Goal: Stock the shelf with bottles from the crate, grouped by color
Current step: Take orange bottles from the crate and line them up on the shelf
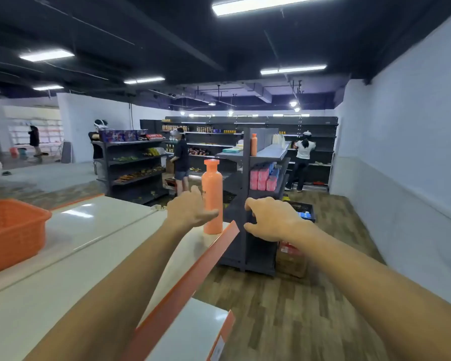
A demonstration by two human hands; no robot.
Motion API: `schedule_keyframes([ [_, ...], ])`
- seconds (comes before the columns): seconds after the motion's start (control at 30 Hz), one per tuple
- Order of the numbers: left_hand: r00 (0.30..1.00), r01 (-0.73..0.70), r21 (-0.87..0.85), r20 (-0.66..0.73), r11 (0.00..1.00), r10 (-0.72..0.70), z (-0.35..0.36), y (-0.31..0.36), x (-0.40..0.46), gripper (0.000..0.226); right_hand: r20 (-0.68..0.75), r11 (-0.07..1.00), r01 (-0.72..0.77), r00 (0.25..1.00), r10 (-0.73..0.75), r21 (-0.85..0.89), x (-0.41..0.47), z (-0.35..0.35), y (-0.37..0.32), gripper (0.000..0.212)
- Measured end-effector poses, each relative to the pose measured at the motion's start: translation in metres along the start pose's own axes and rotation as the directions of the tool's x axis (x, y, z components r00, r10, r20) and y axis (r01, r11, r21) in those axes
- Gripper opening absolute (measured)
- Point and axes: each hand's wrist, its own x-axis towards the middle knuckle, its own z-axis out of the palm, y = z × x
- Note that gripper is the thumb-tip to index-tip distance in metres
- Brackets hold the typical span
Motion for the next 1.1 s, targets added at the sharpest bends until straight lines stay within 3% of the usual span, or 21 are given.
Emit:
schedule_keyframes([
  [0.2, 0.997, 0.073, -0.079, 0.007, 0.994, -0.072, 0.024, 0.010, 0.023, 0.076, 0.022, 0.999, -0.035, 0.999, 0.036, -0.038, 0.035, 0.019, 0.002, 0.047],
  [0.4, 0.995, 0.050, -0.082, -0.081, 0.995, -0.057, 0.037, 0.015, 0.035, 0.074, 0.018, 1.000, -0.010, 1.000, 0.010, -0.009, 0.059, 0.027, 0.011, 0.042],
  [0.67, 0.968, 0.131, -0.141, -0.196, 0.981, -0.158, 0.053, 0.027, 0.040, 0.076, 0.028, 0.999, 0.036, 0.999, -0.036, 0.012, 0.079, 0.041, 0.025, 0.042],
  [0.83, 0.955, 0.174, -0.263, -0.188, 0.949, -0.228, 0.068, 0.034, 0.048, 0.065, 0.047, 0.998, 0.048, 0.998, -0.049, 0.031, 0.085, 0.059, 0.037, 0.042],
  [0.93, 0.966, 0.133, -0.268, -0.181, 0.954, -0.185, 0.066, 0.046, 0.053, 0.063, 0.055, 0.999, 0.037, 0.998, -0.038, 0.026, 0.083, 0.056, 0.054, 0.041],
  [1.1, 0.976, -0.096, -0.270, -0.216, 0.958, 0.037, 0.059, 0.096, 0.071, 0.061, 0.024, 0.999, -0.050, 0.998, 0.050, 0.002, 0.077, 0.034, 0.107, 0.042],
])
